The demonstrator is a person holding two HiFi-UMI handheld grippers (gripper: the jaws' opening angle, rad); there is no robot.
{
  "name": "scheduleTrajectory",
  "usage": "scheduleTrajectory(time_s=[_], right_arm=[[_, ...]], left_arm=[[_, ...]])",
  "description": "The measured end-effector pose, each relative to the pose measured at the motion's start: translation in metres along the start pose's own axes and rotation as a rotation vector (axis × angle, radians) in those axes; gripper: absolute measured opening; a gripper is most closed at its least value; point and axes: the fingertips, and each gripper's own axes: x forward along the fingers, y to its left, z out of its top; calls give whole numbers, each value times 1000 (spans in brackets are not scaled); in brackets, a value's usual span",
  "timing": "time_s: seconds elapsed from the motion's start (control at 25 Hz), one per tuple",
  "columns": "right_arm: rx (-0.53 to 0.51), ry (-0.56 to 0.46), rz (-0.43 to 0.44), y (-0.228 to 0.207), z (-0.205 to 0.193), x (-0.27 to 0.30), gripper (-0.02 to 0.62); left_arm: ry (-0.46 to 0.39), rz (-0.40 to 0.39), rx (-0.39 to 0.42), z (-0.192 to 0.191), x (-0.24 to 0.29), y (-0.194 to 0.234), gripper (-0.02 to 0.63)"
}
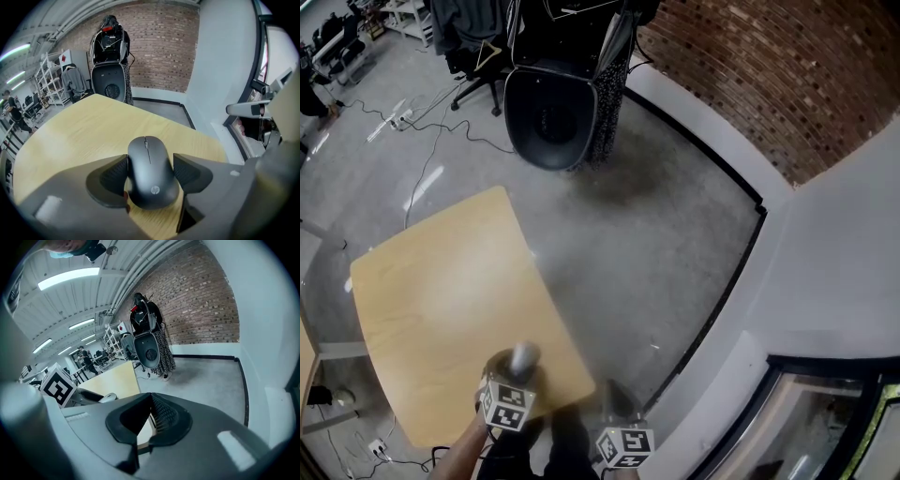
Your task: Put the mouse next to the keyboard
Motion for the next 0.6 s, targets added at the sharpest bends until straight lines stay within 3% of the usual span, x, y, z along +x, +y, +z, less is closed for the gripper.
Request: scheduleTrajectory(time_s=[0.44,0.6], right_arm=[[-29,-14,36,14,11,-3,14],[-50,-20,67,33,16,-4,14]], left_arm=[[-75,8,-20,13,-28,2,313],[-145,54,-36,24,-56,15,216]])
